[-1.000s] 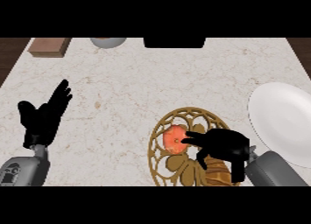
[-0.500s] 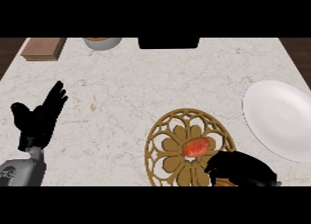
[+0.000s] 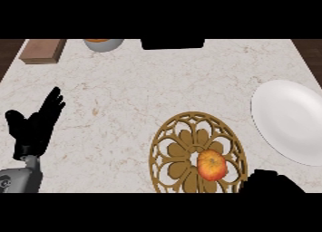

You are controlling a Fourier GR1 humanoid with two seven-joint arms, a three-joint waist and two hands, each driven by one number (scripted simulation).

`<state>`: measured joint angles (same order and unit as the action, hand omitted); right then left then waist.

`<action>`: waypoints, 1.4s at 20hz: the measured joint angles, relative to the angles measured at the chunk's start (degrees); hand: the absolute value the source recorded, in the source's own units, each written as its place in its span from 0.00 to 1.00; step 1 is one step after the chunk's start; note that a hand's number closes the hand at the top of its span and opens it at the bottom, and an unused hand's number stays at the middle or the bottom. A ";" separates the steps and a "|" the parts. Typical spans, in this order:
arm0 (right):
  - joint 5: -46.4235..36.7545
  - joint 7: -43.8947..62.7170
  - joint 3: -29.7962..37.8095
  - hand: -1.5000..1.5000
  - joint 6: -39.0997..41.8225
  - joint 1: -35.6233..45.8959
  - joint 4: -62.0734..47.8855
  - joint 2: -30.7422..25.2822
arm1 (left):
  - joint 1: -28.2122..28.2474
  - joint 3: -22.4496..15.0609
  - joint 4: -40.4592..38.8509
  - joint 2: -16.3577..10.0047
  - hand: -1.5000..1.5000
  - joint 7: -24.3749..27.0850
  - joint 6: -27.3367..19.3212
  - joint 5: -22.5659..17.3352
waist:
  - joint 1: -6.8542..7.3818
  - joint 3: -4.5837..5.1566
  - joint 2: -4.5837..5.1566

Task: Pick the croissant from the placemat and place it in the plate

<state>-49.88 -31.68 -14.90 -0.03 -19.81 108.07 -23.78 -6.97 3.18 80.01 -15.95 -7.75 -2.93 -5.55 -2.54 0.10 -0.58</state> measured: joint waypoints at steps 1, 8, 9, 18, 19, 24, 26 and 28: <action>1.51 -0.03 1.90 1.00 -1.32 -0.99 1.93 0.32 | -0.41 -0.12 0.20 0.19 0.50 -0.52 -0.20 0.02 | -0.11 -0.02 0.01; 14.02 2.95 15.24 1.00 -3.39 -4.77 9.85 1.82 | -1.58 -0.56 0.30 0.66 0.50 -0.92 -0.03 0.59 | 1.12 -0.07 0.35; 16.08 4.27 16.77 1.00 -2.21 -4.51 10.52 1.80 | -1.99 -0.48 -0.06 0.67 0.50 -0.94 0.17 0.57 | 1.31 -0.08 0.40; 27.88 6.65 30.53 1.00 3.36 8.28 -6.07 -1.77 | -3.71 -0.71 -0.27 1.73 0.50 -2.18 0.81 0.99 | 2.57 -0.11 0.63; 28.15 6.57 31.63 1.00 3.63 10.24 -8.70 -2.55 | -3.75 -0.55 0.17 1.65 0.50 -2.63 0.93 0.89 | 2.66 -0.11 0.63; 26.94 3.05 34.38 1.00 3.64 19.97 -24.61 -6.15 | -2.83 -0.65 0.62 2.40 0.50 -1.82 1.15 1.56 | 3.02 -0.12 0.69; 24.96 0.87 34.43 1.00 2.71 23.19 -31.00 -7.56 | -3.23 -0.82 0.01 2.92 0.50 -1.58 0.84 2.12 | 3.08 -0.13 0.73; 22.57 -0.37 33.64 1.00 2.36 26.09 -36.84 -9.09 | -3.42 -0.71 0.96 2.38 0.50 -2.79 1.55 1.81 | 3.35 -0.14 0.76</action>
<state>-27.31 -32.06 18.75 2.33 6.28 71.23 -32.87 -10.39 2.47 80.97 -13.57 -10.54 -1.38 -3.74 0.81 -0.04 0.18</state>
